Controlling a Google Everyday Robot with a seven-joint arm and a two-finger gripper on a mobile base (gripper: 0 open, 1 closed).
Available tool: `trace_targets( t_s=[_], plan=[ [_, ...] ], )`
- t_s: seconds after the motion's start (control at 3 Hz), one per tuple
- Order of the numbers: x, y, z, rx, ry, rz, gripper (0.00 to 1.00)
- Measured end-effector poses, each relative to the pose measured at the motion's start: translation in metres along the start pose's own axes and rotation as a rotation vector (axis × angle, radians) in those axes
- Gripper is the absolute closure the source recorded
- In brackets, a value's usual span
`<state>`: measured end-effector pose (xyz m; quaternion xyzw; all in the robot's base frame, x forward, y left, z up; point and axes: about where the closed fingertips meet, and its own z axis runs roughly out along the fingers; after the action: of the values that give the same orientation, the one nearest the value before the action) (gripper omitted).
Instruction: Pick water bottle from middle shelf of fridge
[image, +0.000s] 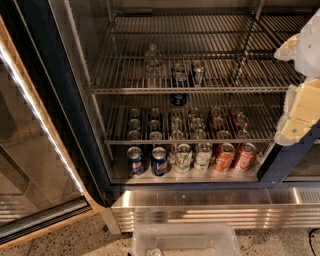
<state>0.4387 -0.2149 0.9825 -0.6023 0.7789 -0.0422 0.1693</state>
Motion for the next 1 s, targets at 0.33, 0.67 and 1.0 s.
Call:
trace_targets(
  t_s=[0.33, 0.67, 1.0],
  plan=[
    [0.0, 0.0, 0.0, 0.0, 0.0, 0.0, 0.0],
    [-0.004, -0.005, 0.01, 0.012, -0.032, 0.018, 0.0],
    [-0.011, -0.009, 0.038, 0.023, -0.133, 0.059, 0.0]
  ],
)
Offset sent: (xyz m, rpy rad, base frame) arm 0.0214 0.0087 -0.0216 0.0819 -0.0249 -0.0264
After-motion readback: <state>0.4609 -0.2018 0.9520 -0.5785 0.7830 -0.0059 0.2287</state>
